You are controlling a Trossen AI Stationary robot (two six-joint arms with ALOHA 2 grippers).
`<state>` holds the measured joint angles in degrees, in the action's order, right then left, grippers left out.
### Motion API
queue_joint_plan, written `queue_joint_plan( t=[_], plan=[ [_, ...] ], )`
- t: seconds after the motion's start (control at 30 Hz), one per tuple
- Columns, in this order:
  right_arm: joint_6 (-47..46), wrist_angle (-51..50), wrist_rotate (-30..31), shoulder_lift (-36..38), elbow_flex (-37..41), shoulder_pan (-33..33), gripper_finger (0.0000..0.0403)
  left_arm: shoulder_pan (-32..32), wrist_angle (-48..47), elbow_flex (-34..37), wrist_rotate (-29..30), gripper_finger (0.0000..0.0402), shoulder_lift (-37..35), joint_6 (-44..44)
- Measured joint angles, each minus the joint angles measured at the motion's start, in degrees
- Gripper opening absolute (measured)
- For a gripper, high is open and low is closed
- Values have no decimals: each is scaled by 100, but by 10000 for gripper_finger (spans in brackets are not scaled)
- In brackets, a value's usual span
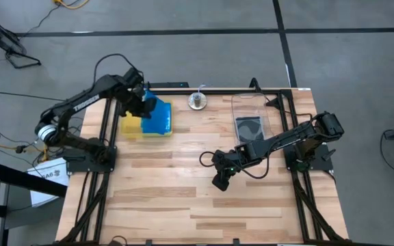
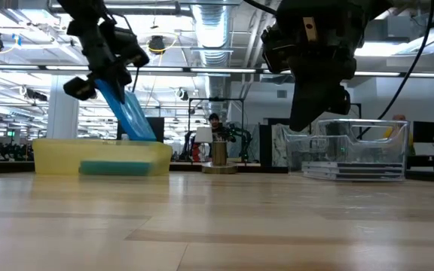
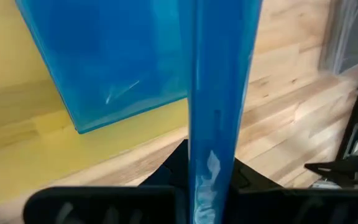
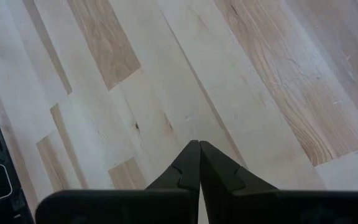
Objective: Pick & place jewel cases by type
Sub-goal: Put the blue CD case into the yellow bin
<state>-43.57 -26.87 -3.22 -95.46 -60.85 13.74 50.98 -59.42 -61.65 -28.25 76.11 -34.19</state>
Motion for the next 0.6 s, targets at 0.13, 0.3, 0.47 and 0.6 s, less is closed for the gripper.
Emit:
queue_joint_plan(
  t=[0.13,0.3,0.47,0.6],
  plan=[
    [-8,2,2,0,2,0,0,-4,141,-13,-149,13,326,67],
    [-146,2,4,0,2,0,0,-4,645,-13,-296,13,579,76],
    [-245,2,4,0,2,0,0,43,768,8,225,13,713,227],
    [-301,18,4,0,2,0,0,135,731,7,110,13,742,316]
  ],
)
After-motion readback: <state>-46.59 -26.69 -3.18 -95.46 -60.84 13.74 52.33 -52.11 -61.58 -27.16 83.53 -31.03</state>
